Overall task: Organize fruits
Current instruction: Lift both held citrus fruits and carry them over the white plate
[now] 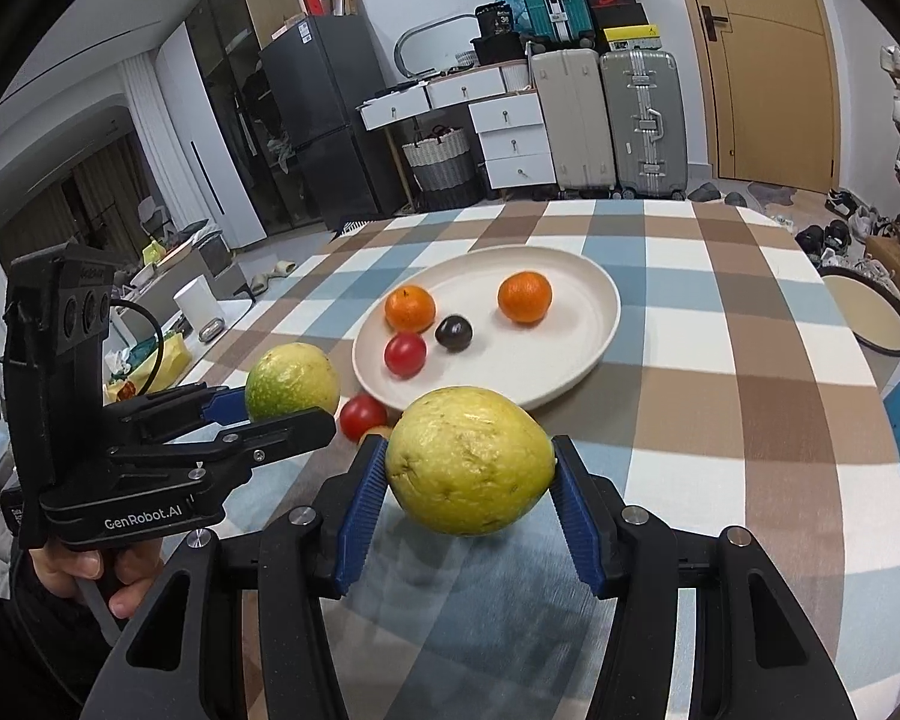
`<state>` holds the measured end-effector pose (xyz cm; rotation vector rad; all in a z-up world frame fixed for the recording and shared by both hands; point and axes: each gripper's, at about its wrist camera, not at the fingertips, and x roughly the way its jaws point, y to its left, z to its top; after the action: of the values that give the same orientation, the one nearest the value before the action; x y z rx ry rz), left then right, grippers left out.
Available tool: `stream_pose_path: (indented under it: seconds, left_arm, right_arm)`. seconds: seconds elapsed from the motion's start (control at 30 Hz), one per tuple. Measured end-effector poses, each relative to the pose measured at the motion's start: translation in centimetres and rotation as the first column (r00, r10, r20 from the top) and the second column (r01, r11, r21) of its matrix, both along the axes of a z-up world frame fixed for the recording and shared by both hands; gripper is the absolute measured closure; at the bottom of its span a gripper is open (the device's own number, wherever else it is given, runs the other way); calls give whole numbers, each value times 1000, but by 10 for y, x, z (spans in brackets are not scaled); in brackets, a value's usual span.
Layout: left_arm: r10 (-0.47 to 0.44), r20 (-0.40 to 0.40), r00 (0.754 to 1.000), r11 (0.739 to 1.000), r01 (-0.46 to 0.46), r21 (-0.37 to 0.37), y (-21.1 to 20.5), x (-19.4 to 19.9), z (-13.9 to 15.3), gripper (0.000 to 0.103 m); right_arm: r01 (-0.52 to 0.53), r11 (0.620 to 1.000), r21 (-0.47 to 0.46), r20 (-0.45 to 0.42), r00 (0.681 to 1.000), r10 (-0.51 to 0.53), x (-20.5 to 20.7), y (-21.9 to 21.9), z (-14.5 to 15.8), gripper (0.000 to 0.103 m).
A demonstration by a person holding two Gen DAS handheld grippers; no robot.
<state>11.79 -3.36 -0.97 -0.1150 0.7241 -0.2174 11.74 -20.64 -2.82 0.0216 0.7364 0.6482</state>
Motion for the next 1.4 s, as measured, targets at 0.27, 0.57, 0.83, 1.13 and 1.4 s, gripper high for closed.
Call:
stream_pose_path:
  seconds: [0.27,0.57,0.83,1.13,1.4]
  left_arm:
    - [-5,31,999,1000,5,14,-5,23,10,58]
    - [-24,22,999,1000,23,5,-13,56,1,58]
    - [-27,8,1000,999,26,23,-16,74,-13,58]
    - [-22,-20,1000,999,23,38,-17,83,-26,58]
    - [-35,-15,999,997,36,73,-23,83,-30,58]
  right_arm:
    - [15,1000,7,20,1000,-16,23,4,11,48]
    - [54,998,30,6,999,-54,59,7,13,48]
    - [67,998,14,-11,998,-66,78,11,-1,48]
    - [60,998,-3,-49,997,-60,91,17,-22,48]
    - [61,998,-13,-46,997,-62,100,25,-24,48]
